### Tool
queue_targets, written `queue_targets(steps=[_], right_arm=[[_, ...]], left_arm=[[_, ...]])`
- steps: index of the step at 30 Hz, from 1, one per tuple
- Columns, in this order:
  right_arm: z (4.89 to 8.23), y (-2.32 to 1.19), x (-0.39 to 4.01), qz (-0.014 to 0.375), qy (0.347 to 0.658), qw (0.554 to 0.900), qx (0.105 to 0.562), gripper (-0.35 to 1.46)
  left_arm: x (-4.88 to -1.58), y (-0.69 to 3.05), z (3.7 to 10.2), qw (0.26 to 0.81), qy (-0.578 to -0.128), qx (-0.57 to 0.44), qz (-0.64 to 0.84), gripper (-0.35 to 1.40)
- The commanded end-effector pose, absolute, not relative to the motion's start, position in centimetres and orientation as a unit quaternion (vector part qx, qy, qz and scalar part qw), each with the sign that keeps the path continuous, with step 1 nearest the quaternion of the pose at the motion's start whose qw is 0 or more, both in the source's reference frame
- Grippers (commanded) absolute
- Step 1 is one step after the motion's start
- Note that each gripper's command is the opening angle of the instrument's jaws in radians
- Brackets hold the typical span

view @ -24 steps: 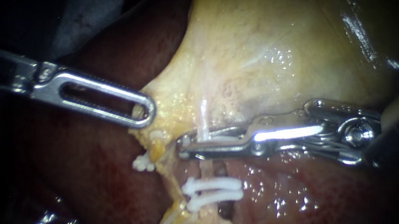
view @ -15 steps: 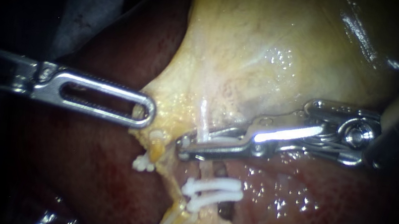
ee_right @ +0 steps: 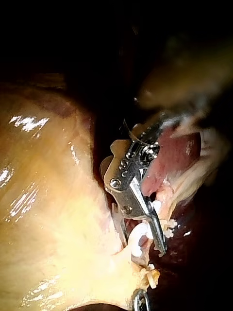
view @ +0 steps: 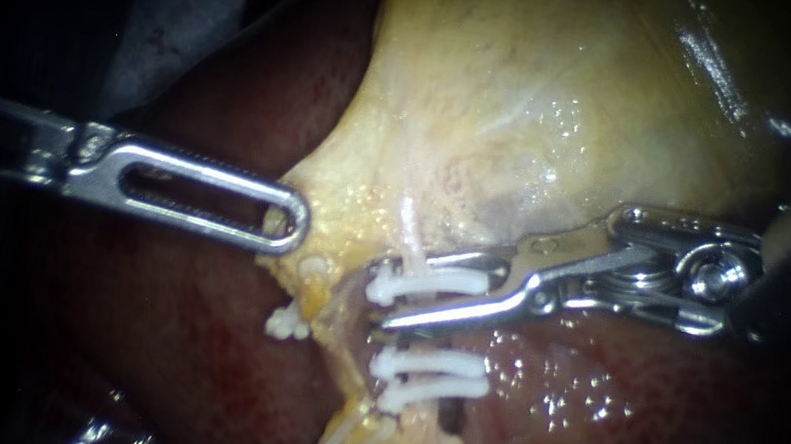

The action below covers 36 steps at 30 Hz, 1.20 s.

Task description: Going back third clip right tube

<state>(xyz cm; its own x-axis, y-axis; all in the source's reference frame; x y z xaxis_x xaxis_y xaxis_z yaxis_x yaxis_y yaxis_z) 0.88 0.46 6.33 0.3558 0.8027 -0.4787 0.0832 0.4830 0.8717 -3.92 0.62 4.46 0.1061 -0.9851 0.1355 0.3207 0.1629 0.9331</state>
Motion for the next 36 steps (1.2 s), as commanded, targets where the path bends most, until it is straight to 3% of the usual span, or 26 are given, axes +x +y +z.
queue_targets(steps=[1,7,20,27,36], right_arm=[[6.34,0.46,0.88,0.253,0.509,0.699,0.433,0.51],[6.36,0.49,0.85,0.230,0.523,0.709,0.414,0.53],[6.30,0.55,0.63,0.230,0.528,0.711,0.403,0.53],[6.10,0.75,0.31,0.235,0.535,0.713,0.387,0.53],[5.78,1.00,0.00,0.214,0.554,0.725,0.349,0.53]], left_arm=[[-3.92,0.62,4.46,0.633,-0.425,0.390,-0.516,-0.35],[-3.92,0.62,4.46,0.633,-0.425,0.390,-0.516,-0.35],[-3.92,0.61,4.46,0.633,-0.425,0.390,-0.516,-0.35],[-3.93,0.60,4.48,0.633,-0.425,0.389,-0.516,-0.35],[-3.99,0.54,4.54,0.634,-0.426,0.384,-0.518,-0.35]])
